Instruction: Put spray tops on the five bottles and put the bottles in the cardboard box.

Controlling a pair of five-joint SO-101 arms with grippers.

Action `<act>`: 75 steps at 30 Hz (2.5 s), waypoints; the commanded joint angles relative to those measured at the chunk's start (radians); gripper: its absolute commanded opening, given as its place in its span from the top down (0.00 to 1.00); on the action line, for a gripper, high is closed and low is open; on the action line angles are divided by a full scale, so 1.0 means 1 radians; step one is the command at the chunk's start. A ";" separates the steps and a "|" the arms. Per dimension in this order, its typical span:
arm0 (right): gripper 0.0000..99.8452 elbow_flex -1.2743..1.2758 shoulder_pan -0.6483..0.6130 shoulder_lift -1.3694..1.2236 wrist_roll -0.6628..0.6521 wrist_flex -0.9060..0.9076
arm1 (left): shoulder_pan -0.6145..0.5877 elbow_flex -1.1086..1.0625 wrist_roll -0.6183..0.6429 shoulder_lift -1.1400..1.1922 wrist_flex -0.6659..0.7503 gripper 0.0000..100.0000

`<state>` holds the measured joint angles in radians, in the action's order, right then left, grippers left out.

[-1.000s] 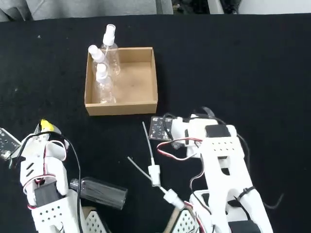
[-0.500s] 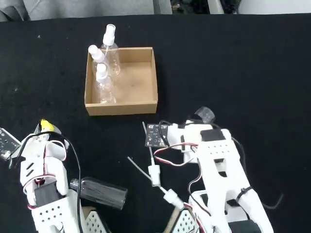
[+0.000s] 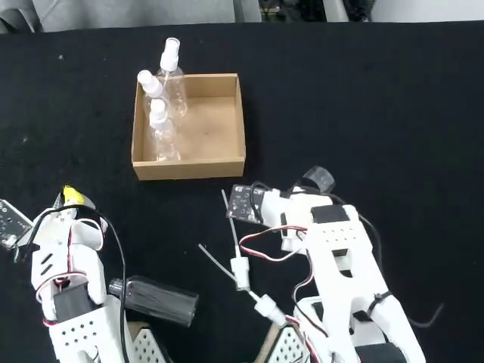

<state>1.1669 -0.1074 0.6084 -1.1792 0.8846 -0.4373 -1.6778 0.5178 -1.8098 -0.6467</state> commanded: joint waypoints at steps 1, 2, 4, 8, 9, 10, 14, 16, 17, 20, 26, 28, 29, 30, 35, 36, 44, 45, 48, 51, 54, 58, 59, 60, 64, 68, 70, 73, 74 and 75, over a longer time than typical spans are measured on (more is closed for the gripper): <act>0.60 -0.010 -0.025 0.038 0.060 -0.021 | -0.007 -0.022 -0.009 -0.011 -0.005 0.97; 0.60 -0.010 -0.025 0.038 0.075 -0.021 | -0.007 -0.022 -0.009 -0.011 -0.005 0.97; 0.60 -0.010 -0.025 0.038 0.106 -0.021 | -0.007 -0.022 -0.009 -0.011 -0.005 0.97; 0.60 -0.010 -0.026 0.038 0.180 -0.021 | -0.007 -0.022 -0.009 -0.011 -0.005 0.97; 0.60 -0.010 -0.026 0.038 0.196 -0.021 | -0.007 -0.022 -0.009 -0.011 -0.005 0.97; 0.60 -0.010 -0.026 0.038 0.212 -0.021 | -0.007 -0.022 -0.009 -0.011 -0.005 0.97; 0.67 -0.010 -0.026 0.038 0.273 -0.021 | -0.007 -0.022 -0.009 -0.011 -0.005 0.97; 0.72 -0.018 -0.026 0.038 0.305 -0.020 | -0.007 -0.022 -0.009 -0.011 -0.005 0.97; 0.74 -0.024 -0.026 0.038 0.325 -0.018 | -0.007 -0.022 -0.009 -0.011 -0.005 0.97; 0.75 -0.041 -0.026 0.038 0.381 -0.014 | -0.007 -0.022 -0.009 -0.009 -0.005 0.97; 0.75 -0.065 -0.026 0.038 0.502 -0.012 | -0.007 -0.022 -0.009 -0.009 -0.005 0.97; 0.75 -0.071 -0.026 0.038 0.551 -0.012 | -0.007 -0.022 -0.009 -0.009 -0.005 0.97; 0.75 -0.076 -0.026 0.038 0.572 -0.011 | -0.007 -0.022 -0.009 -0.009 -0.005 0.97; 0.75 -0.081 -0.026 0.038 0.592 -0.009 | -0.007 -0.022 -0.009 -0.009 -0.005 0.97; 0.75 -0.143 -0.028 0.038 0.652 0.095 | -0.007 -0.022 -0.009 -0.009 -0.005 0.97; 0.75 -0.163 -0.028 0.038 0.655 0.123 | -0.007 -0.022 -0.009 -0.009 -0.005 0.97; 0.75 -0.280 -0.028 0.038 0.644 0.264 | -0.007 -0.022 -0.009 -0.009 -0.005 0.97; 0.75 -0.288 -0.028 0.036 0.631 0.273 | -0.008 -0.022 -0.009 -0.008 -0.005 0.97; 0.67 -0.306 -0.028 0.036 0.568 0.310 | -0.008 -0.022 -0.009 -0.008 -0.005 0.97; 0.61 -0.329 -0.028 0.036 0.500 0.359 | -0.008 -0.022 -0.009 -0.008 -0.005 0.97; 0.62 -0.346 -0.028 0.036 0.400 0.396 | -0.008 -0.022 -0.009 -0.008 -0.005 0.97; 0.66 -0.340 -0.026 0.036 0.235 0.399 | -0.008 -0.022 -0.009 -0.008 -0.005 0.97; 0.67 -0.340 -0.026 0.036 0.206 0.399 | -0.008 -0.022 -0.009 -0.008 -0.005 0.97; 0.67 -0.340 -0.026 0.036 0.181 0.399 | -0.008 -0.022 -0.009 -0.008 -0.005 0.97; 0.67 -0.340 -0.026 0.036 0.091 0.399 | -0.008 -0.022 -0.009 -0.008 -0.005 0.97; 0.67 -0.340 -0.026 0.036 0.012 0.393 | -0.008 -0.022 -0.009 -0.008 -0.005 0.97; 0.67 -0.340 -0.026 0.036 -0.009 0.393 | -0.008 -0.022 -0.009 -0.008 -0.005 0.97; 0.67 -0.346 -0.026 0.021 -0.015 0.391 | -0.008 -0.022 -0.009 -0.008 -0.005 0.97; 0.67 -0.348 -0.026 0.004 -0.020 0.388 | -0.008 -0.022 -0.009 -0.008 -0.005 0.97; 0.67 -0.349 -0.026 -0.015 -0.025 0.379 | -0.008 -0.022 -0.009 -0.008 -0.005 0.97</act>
<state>0.8830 -0.1089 0.6268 -1.1838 1.2727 -0.4373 -1.6778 0.5178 -1.8098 -0.6467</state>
